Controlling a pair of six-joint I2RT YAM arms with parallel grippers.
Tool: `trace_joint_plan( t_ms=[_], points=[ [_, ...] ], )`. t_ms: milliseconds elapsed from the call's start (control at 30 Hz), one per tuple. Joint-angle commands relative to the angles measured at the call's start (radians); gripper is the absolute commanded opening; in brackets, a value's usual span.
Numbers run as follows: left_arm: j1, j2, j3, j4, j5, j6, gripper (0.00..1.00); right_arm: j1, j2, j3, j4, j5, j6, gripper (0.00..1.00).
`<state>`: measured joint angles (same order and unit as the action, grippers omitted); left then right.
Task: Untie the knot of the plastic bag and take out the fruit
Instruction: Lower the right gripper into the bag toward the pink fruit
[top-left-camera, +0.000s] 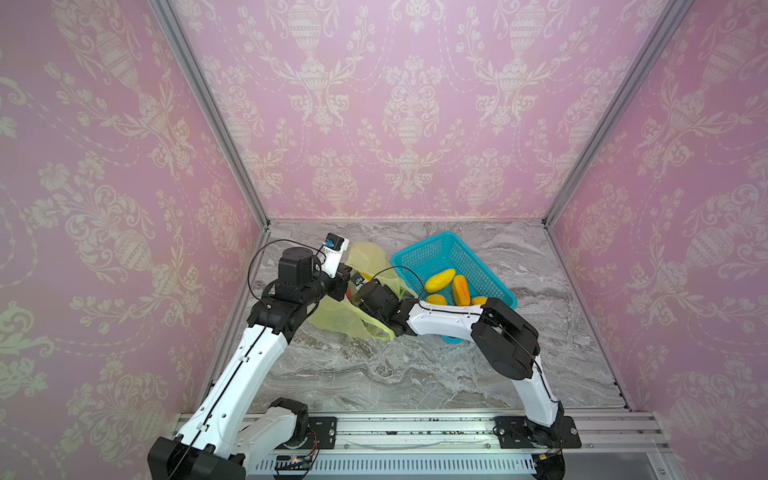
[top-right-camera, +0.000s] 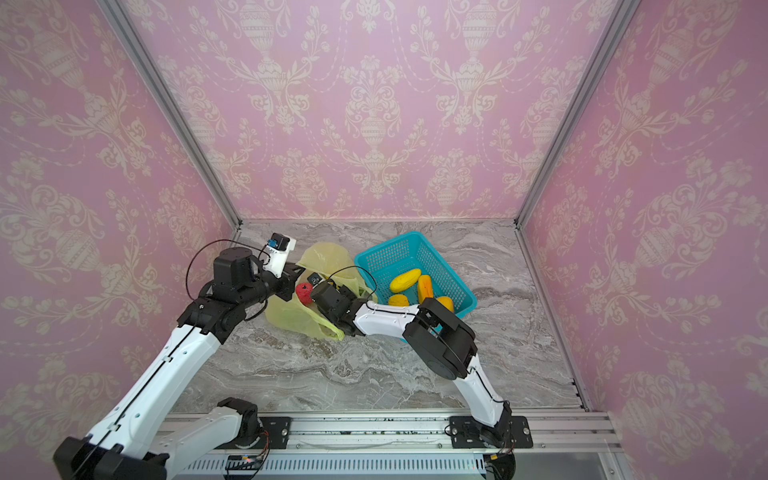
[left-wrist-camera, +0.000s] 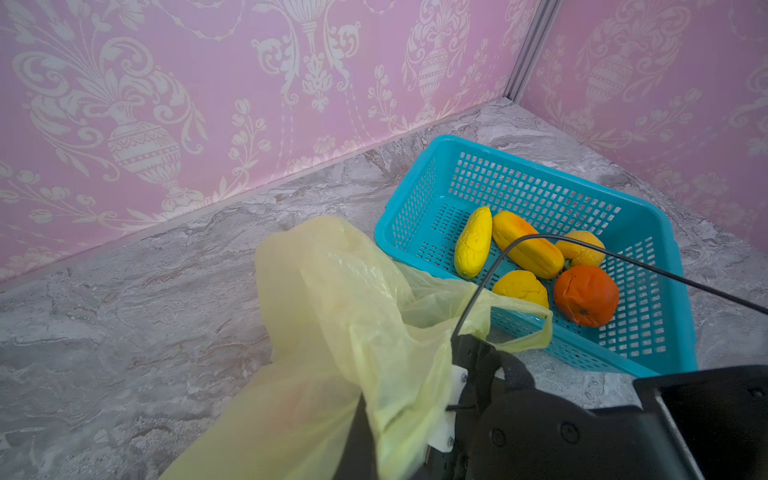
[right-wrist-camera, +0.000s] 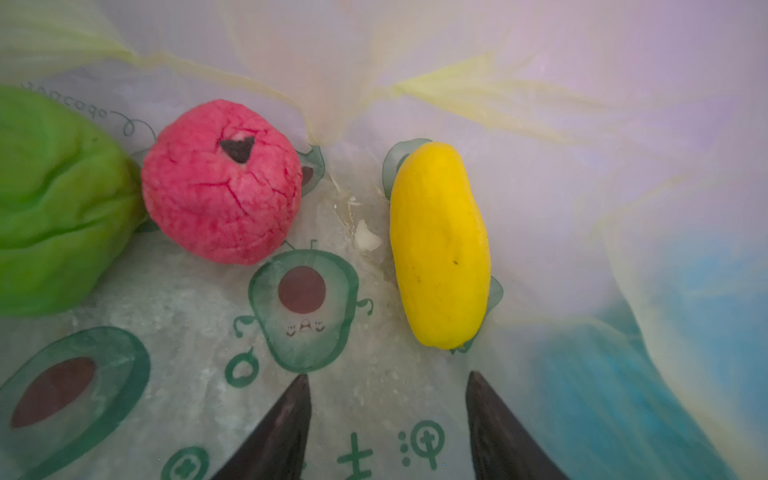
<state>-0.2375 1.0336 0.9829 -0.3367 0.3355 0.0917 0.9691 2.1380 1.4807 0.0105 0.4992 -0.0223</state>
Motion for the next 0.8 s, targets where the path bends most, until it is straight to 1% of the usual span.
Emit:
trace_joint_plan(
  t_ms=[0, 233, 333, 400, 433, 500, 567, 600, 700, 767],
  points=[
    [0.006, -0.017, -0.003, 0.017, 0.031, -0.014, 0.00, 0.002, 0.027, 0.043, -0.049, 0.065, 0.033, 0.64],
    [0.006, -0.018, -0.003, 0.016, 0.023, -0.014, 0.00, -0.001, 0.086, 0.114, -0.117, 0.121, 0.053, 0.66],
    [0.006, -0.019, -0.003, 0.016, 0.025, -0.014, 0.00, -0.002, 0.112, 0.152, -0.157, 0.145, 0.068, 0.69],
    [0.007, -0.020, -0.003, 0.016, 0.023, -0.014, 0.00, 0.001, 0.108, 0.142, -0.135, 0.139, 0.063, 0.68],
    [0.007, -0.020, -0.003, 0.016, 0.023, -0.014, 0.00, 0.003, 0.092, 0.114, -0.098, 0.129, 0.058, 0.67],
    [0.007, -0.022, -0.003, 0.016, 0.026, -0.014, 0.00, 0.011, 0.044, 0.033, -0.001, 0.103, 0.045, 0.60],
    [0.006, -0.030, -0.003, 0.018, 0.019, -0.012, 0.00, 0.022, -0.021, -0.078, 0.133, 0.097, 0.040, 0.47],
    [0.007, -0.036, -0.005, 0.020, 0.016, -0.011, 0.00, 0.027, -0.054, -0.130, 0.197, 0.088, 0.035, 0.44],
    [0.008, -0.061, -0.017, 0.039, 0.016, -0.013, 0.00, 0.060, -0.146, -0.279, 0.400, 0.015, -0.008, 0.41],
    [0.006, -0.081, -0.027, 0.056, 0.041, -0.017, 0.00, 0.111, -0.161, -0.335, 0.487, 0.022, -0.070, 0.40]
  ],
)
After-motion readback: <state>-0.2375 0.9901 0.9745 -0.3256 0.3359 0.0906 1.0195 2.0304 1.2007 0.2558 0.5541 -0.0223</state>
